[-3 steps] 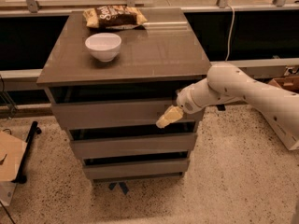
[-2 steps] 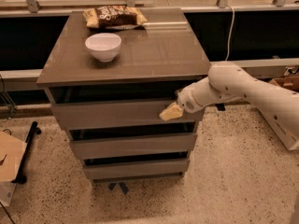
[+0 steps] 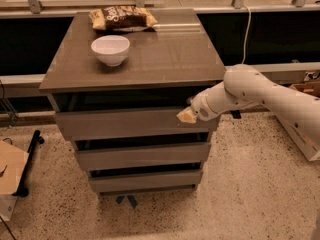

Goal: Open top drawer

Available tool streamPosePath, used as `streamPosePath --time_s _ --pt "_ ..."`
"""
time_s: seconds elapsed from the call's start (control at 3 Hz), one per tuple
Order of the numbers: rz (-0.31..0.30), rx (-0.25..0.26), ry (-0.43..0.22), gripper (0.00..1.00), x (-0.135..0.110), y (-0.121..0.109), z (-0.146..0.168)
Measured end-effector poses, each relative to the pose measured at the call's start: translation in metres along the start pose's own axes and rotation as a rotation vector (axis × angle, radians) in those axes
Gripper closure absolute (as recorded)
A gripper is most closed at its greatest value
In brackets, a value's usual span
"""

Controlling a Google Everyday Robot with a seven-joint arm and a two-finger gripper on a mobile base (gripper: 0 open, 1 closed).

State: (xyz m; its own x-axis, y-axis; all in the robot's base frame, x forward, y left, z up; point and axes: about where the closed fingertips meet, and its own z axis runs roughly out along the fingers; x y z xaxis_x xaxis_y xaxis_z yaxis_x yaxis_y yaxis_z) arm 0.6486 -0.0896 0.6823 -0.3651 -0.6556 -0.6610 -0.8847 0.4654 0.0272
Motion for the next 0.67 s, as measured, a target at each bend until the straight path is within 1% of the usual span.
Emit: streamPosePath --time_s 0.33,0.67 --pt "0.000 0.000 0.000 1.00 -0.0014 0.0001 -0.0016" --pt "0.000 0.000 0.000 1.00 -0.0016 0.0001 -0.0019"
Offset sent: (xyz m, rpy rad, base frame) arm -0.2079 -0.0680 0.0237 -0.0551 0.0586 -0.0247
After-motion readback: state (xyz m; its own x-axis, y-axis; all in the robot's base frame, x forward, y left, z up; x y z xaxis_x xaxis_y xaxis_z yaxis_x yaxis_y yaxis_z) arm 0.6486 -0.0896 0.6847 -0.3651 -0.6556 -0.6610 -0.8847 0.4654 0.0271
